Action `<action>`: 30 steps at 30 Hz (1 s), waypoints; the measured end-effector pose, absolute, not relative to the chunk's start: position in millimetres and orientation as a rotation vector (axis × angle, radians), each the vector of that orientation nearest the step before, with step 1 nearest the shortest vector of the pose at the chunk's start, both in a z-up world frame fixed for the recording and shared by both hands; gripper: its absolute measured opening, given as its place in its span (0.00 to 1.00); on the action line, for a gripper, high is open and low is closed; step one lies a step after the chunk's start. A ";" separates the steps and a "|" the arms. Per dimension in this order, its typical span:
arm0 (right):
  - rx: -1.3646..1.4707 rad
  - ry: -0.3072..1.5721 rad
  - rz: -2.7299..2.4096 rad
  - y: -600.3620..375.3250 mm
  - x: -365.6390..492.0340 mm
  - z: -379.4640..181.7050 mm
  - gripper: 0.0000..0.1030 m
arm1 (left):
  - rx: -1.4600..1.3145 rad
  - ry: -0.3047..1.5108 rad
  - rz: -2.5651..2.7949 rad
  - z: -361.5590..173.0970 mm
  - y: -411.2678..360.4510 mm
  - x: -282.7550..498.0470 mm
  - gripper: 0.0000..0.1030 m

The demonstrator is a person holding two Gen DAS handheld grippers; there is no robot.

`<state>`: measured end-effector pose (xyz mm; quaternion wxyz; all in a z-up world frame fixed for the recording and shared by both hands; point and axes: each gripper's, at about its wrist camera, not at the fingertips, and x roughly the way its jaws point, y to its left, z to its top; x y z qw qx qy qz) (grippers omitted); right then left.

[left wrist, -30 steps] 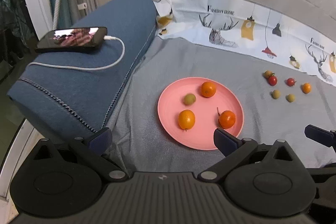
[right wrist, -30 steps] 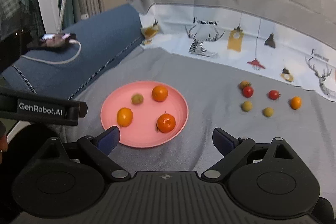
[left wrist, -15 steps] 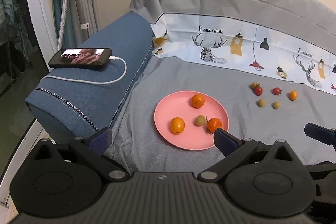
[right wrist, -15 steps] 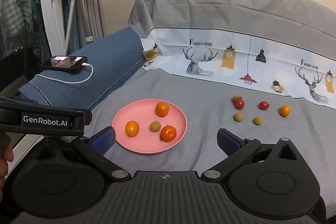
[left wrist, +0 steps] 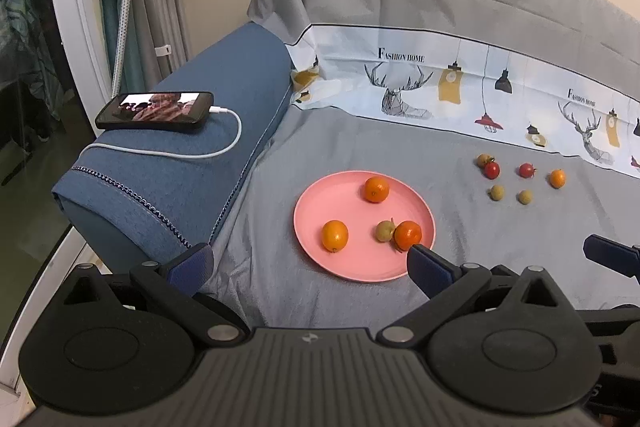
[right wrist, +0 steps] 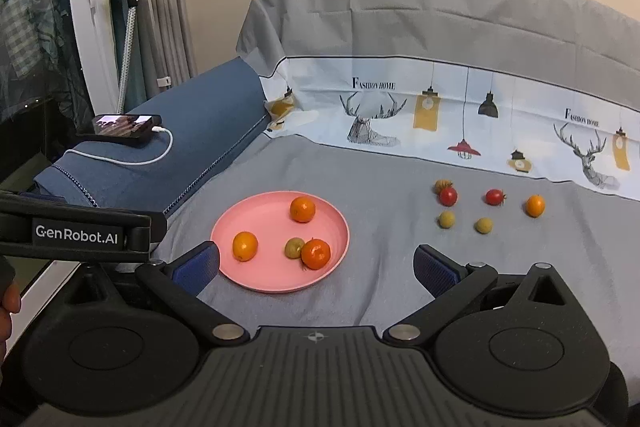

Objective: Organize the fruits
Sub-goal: 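Raise both open grippers away from the pink plate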

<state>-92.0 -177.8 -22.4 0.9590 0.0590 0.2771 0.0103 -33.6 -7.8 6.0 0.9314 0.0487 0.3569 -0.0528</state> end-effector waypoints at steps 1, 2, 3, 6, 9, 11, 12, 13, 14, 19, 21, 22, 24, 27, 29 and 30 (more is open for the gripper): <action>0.123 0.567 0.023 -178.1 -90.6 -23.8 0.99 | 0.101 0.735 -0.107 5.1 -7.8 -32.0 1.00; 0.127 0.572 0.025 -178.3 -89.6 -25.5 0.99 | 0.101 0.741 -0.105 4.0 -7.7 -30.3 1.00; 0.130 0.576 0.026 -179.0 -88.3 -26.8 0.99 | 0.102 0.748 -0.102 2.6 -7.8 -28.6 1.00; 0.141 0.590 0.028 -181.3 -84.6 -31.0 0.99 | 0.104 0.765 -0.097 -1.4 -8.5 -23.4 1.00; 0.157 0.604 0.023 -185.4 -80.3 -35.9 0.99 | 0.113 0.779 -0.094 -5.1 -10.1 -19.2 1.00; 0.170 0.611 0.014 -188.2 -77.9 -38.9 0.99 | 0.122 0.788 -0.094 -7.4 -12.6 -15.4 1.00; 0.175 0.616 0.010 -189.9 -76.3 -40.7 0.99 | 0.125 0.793 -0.094 -8.8 -13.8 -13.1 1.00; 0.179 0.618 0.006 -191.7 -75.0 -42.4 0.99 | 0.127 0.796 -0.092 -10.1 -13.8 -12.9 1.00; 0.185 0.621 0.002 -193.5 -73.4 -44.0 0.99 | 0.130 0.799 -0.090 -10.9 -14.1 -10.9 1.00; 0.225 0.634 -0.032 -208.8 -65.7 -52.8 0.99 | 0.154 0.825 -0.086 -15.9 -23.8 1.0 1.00; 0.239 0.643 -0.053 -216.9 -62.6 -57.2 0.99 | 0.166 0.837 -0.091 -18.2 -30.5 7.2 1.00; 0.245 0.646 -0.063 -220.8 -61.6 -58.9 0.99 | 0.171 0.843 -0.095 -19.2 -34.2 10.4 1.00; 0.256 0.650 -0.088 -230.4 -60.2 -62.9 0.99 | 0.176 0.853 -0.105 -21.2 -42.8 17.1 1.00; 0.260 0.651 -0.134 -247.2 -58.6 -69.1 0.99 | 0.184 0.862 -0.135 -25.0 -60.1 29.0 1.00; 0.266 0.651 -0.168 -260.4 -58.9 -73.5 0.99 | 0.193 0.868 -0.158 -28.1 -74.0 36.8 1.00; 0.272 0.648 -0.186 -266.8 -59.2 -75.6 0.99 | 0.197 0.873 -0.173 -29.9 -81.8 41.2 1.00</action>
